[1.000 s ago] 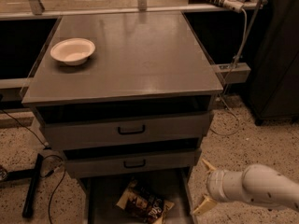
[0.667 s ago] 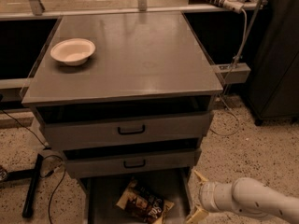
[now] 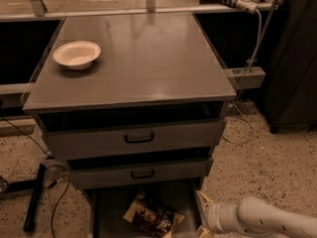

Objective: Pick brown chip bag from bottom drawer and place on counter

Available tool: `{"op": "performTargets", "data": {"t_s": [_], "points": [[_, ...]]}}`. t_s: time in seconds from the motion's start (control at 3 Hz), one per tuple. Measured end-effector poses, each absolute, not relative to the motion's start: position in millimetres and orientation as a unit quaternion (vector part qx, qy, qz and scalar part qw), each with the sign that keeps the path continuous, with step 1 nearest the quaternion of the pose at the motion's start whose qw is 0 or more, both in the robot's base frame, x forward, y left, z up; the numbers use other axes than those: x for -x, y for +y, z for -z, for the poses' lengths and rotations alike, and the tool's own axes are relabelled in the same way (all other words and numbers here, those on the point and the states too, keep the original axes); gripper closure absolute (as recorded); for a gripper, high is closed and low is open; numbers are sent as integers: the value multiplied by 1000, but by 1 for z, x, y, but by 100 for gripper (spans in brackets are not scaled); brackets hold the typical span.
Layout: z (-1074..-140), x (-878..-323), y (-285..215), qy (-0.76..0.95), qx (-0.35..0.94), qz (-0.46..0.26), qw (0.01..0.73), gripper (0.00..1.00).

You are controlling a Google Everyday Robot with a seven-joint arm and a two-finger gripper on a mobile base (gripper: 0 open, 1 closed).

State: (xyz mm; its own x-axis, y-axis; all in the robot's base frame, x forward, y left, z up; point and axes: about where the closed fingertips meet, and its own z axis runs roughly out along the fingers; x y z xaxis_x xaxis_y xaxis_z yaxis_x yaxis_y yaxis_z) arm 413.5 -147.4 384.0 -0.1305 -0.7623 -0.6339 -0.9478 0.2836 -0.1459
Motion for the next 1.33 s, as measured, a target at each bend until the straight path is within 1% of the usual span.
{"op": "performTargets", "data": {"t_s": [0.33, 1.0, 1.33], "points": [[-356, -415, -134, 733, 576, -167, 319, 0], [-260, -417, -93, 720, 563, -220, 340, 0], [-224, -422, -75, 715, 559, -230, 351, 0]]}}
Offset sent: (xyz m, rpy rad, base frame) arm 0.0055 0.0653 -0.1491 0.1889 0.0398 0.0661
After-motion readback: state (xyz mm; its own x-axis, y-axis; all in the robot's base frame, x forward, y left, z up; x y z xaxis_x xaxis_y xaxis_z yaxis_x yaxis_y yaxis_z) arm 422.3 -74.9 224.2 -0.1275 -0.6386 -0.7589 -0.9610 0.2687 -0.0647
